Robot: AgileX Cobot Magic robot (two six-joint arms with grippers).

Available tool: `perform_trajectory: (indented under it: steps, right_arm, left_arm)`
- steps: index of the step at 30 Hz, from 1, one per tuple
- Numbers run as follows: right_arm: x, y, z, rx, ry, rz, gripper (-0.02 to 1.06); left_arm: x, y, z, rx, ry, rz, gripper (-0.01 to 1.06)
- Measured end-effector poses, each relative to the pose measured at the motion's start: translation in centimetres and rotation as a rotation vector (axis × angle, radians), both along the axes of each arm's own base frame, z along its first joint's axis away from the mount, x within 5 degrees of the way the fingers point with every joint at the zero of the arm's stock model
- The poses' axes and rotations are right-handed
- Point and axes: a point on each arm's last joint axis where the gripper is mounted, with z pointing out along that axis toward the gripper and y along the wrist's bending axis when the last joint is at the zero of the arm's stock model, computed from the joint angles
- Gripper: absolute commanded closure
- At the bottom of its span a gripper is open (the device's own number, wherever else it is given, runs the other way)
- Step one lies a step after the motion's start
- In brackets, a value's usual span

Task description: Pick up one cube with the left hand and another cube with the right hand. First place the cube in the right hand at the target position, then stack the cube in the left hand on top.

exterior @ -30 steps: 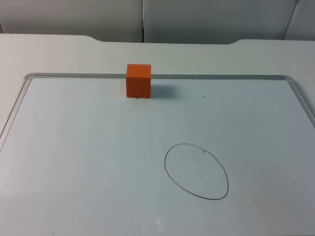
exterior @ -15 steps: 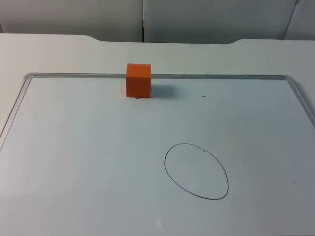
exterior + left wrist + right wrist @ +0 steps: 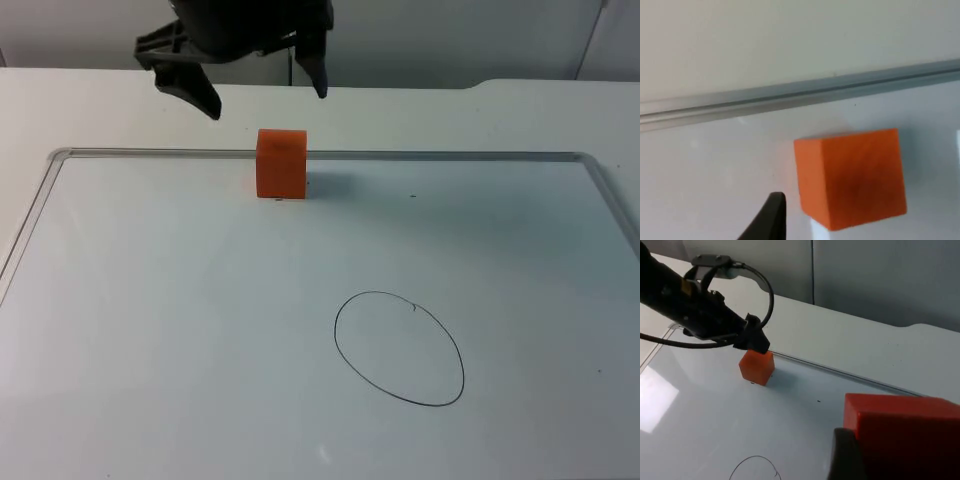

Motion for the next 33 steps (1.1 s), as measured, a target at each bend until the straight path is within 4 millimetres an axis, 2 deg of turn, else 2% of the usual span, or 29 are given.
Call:
perform_trajectory:
  steps: [3, 10, 16, 24, 27, 28, 30, 32, 33]
  right_arm:
    - [0.3, 0.1, -0.2, -0.002, 0.011, 0.001, 1.05]
    - [0.4, 0.1, -0.3, -0.006, 0.018, 0.002, 1.05]
    - [0.4, 0.2, -0.2, -0.001, 0.003, 0.001, 1.05]
    - [0.5, 0.2, -0.1, 0.001, -0.005, 0.002, 1.05]
    - [0.5, 0.2, -0.1, 0.001, -0.01, 0.003, 1.05]
    - [0.5, 0.2, -0.1, 0.001, -0.012, 0.002, 1.05]
    - [0.5, 0.2, 0.0, 0.003, -0.017, 0.002, 1.05]
    - [0.6, 0.2, 0.0, 0.005, -0.021, 0.002, 1.05]
    - [0.6, 0.2, 0.0, 0.006, -0.024, 0.001, 1.05]
  left_arm:
    - [0.4, -0.8, -0.7, -0.004, 0.004, 0.006, 0.03]
    - [0.8, -0.8, -3.7, 0.055, 0.036, 0.027, 0.03]
    - [0.9, -1.2, -4.3, 0.063, 0.02, 0.021, 0.03]
    - [1.0, -1.8, -6.1, 0.076, 0.022, 0.011, 0.04]
    - [1.1, -1.9, -6.2, 0.074, 0.011, 0.013, 0.17]
    - [1.1, -1.9, -6.2, 0.072, 0.006, 0.014, 0.17]
    - [1.2, -1.9, -6.2, 0.069, -0.003, 0.016, 0.29]
    - [1.2, -1.9, -6.3, 0.068, -0.004, 0.016, 0.36]
    - [1.2, -1.9, -6.5, 0.07, 0.0, 0.016, 0.36]
